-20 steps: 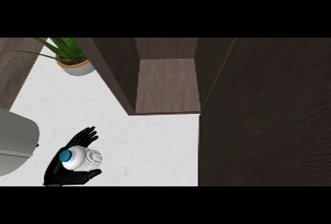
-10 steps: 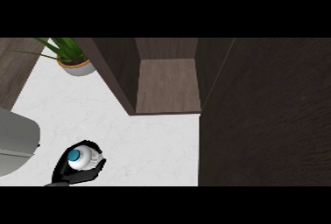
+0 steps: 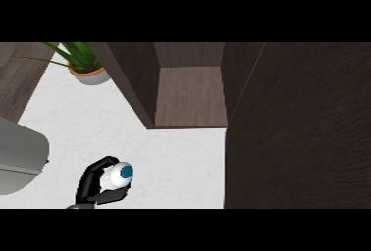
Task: Pick up the bottled water, place it into the cabinet and close the cabinet
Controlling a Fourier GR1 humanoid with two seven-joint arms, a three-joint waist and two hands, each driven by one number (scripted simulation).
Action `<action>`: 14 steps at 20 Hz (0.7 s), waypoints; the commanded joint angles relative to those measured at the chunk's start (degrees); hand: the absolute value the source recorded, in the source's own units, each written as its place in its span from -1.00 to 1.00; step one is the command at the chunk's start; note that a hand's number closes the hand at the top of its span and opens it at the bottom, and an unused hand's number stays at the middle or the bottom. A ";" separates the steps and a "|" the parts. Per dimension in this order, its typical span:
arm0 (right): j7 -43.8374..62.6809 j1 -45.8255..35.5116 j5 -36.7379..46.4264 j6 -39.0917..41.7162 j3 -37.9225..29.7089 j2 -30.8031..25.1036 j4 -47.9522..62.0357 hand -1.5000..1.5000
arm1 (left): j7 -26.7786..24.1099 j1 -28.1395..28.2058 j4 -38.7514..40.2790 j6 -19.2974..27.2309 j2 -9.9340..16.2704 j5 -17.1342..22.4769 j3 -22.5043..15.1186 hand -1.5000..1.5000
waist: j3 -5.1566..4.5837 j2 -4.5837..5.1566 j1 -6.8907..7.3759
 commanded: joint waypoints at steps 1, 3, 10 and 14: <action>3.89 3.91 0.76 -0.97 1.35 -1.35 -10.62 -1.00 | 1.18 -2.73 -0.31 0.93 -4.76 0.97 -0.37 1.00 | -0.76 0.23 -0.22; 4.34 1.19 -1.42 -0.93 -2.00 -2.02 -9.25 -1.00 | 0.32 -1.32 -1.25 -0.11 -5.44 1.21 -0.85 1.00 | -0.71 0.29 0.42; 2.56 2.33 0.91 -1.44 1.90 -1.57 -7.99 -1.00 | 7.65 -2.74 -7.37 2.91 -6.03 13.62 -15.39 1.00 | -0.73 0.02 -0.09; -0.35 4.21 -1.23 -0.81 -1.82 -2.96 -7.03 -1.00 | 16.40 -4.35 -16.79 7.25 -6.06 18.75 -20.70 1.00 | -0.65 -0.17 -0.13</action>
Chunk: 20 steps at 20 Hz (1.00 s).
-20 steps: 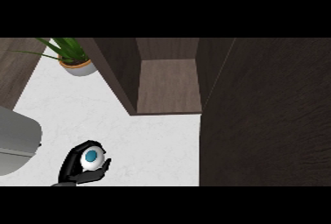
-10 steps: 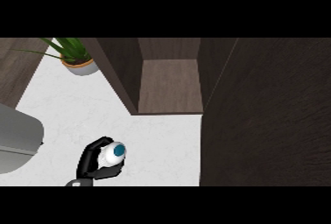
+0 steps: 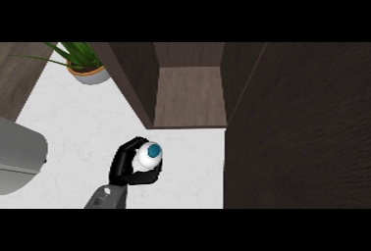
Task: Pick up the bottled water, place it into the cabinet and close the cabinet
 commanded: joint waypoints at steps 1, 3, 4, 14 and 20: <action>3.83 0.82 -4.72 0.11 -3.77 -2.06 -8.30 -1.00 | 6.74 1.00 -8.48 3.45 -0.29 6.44 -7.57 1.00 | 0.00 0.08 0.60; 6.82 -0.57 -1.95 -1.51 0.44 -0.50 -9.54 -1.00 | 11.57 -5.07 -8.39 9.82 -0.30 8.95 -10.71 1.00 | -0.09 0.35 0.04; 2.57 -0.54 -1.64 -0.68 -0.61 -0.27 -5.29 -1.00 | 14.42 -6.62 -10.25 11.03 -0.30 8.72 -10.50 1.00 | -0.02 0.15 -0.11; -0.35 2.71 -6.42 2.23 -6.49 -2.27 -5.81 -1.00 | 23.86 -16.16 -12.36 29.08 -0.31 18.75 -22.81 1.00 | -0.04 0.36 -1.30; 1.98 2.17 -9.28 2.69 -8.51 -2.48 -8.12 -1.00 | 27.73 -27.67 -2.88 30.59 -0.31 21.05 -19.22 1.00 | -0.06 0.85 -1.29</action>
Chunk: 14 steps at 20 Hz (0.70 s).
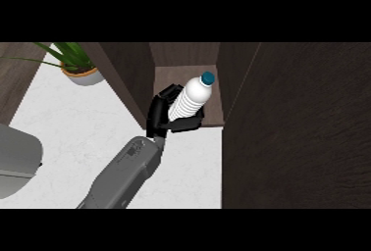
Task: Pick up the bottled water, place it into the cabinet and close the cabinet
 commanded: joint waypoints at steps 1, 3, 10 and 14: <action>-0.04 2.31 -4.64 2.22 -1.07 -1.15 -4.50 -1.00 | 2.49 -7.69 5.88 2.89 -0.01 3.89 0.41 1.00 | -0.01 0.11 -0.85; -0.04 2.65 -5.50 2.58 -2.26 -1.35 -4.21 -1.00 | 3.42 -11.00 9.22 1.50 -0.01 5.33 2.54 1.00 | 0.00 0.21 -0.82; -0.43 1.18 -8.21 3.55 -5.22 -1.43 -4.33 -1.00 | 0.10 -16.28 20.30 8.17 0.00 5.78 5.44 1.00 | 0.00 0.92 -1.19; -2.68 2.53 -6.39 4.70 -5.28 -1.21 -2.74 -1.00 | 1.59 -21.49 27.04 16.42 -0.01 0.44 3.04 1.00 | 0.07 0.61 -1.62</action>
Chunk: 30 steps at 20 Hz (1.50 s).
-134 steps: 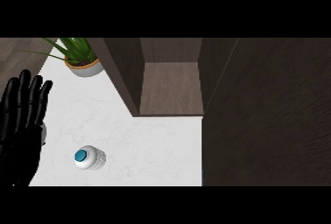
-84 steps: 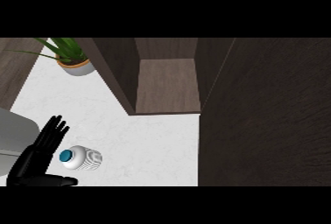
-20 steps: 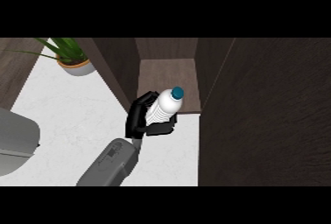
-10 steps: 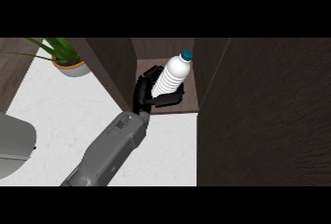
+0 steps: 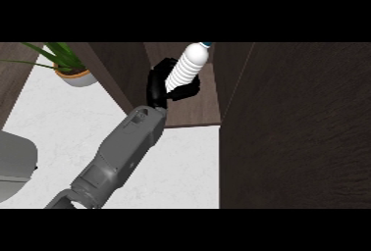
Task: Pick up the bottled water, place it into the cabinet and close the cabinet
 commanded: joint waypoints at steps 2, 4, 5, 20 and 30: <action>0.39 -0.96 -6.04 0.85 -2.45 -0.26 -1.41 -1.00 | 2.09 -6.89 9.37 7.73 1.71 -5.42 -2.22 1.00 | 0.10 0.27 0.14; 1.35 0.13 -5.69 1.67 -1.40 -0.63 -2.72 -1.00 | 2.01 -7.53 12.92 9.75 0.20 -6.08 -2.12 -1.00 | 0.01 0.40 -0.27; 1.47 1.25 -6.82 1.67 -2.91 -0.87 -4.18 -1.00 | 2.01 -7.97 13.87 8.16 1.41 -5.64 -1.33 -1.00 | -0.02 0.48 -0.51; -0.48 0.19 -3.83 4.16 -0.66 -0.15 -1.05 -1.00 | -16.21 -9.12 3.70 -6.32 1.64 2.87 10.38 1.00 | -0.16 0.25 0.42; 6.42 -2.72 -2.43 1.96 2.34 0.87 -6.26 -1.00 | -16.45 -4.92 -2.70 -9.47 0.00 10.89 3.01 1.00 | -0.07 -0.58 0.93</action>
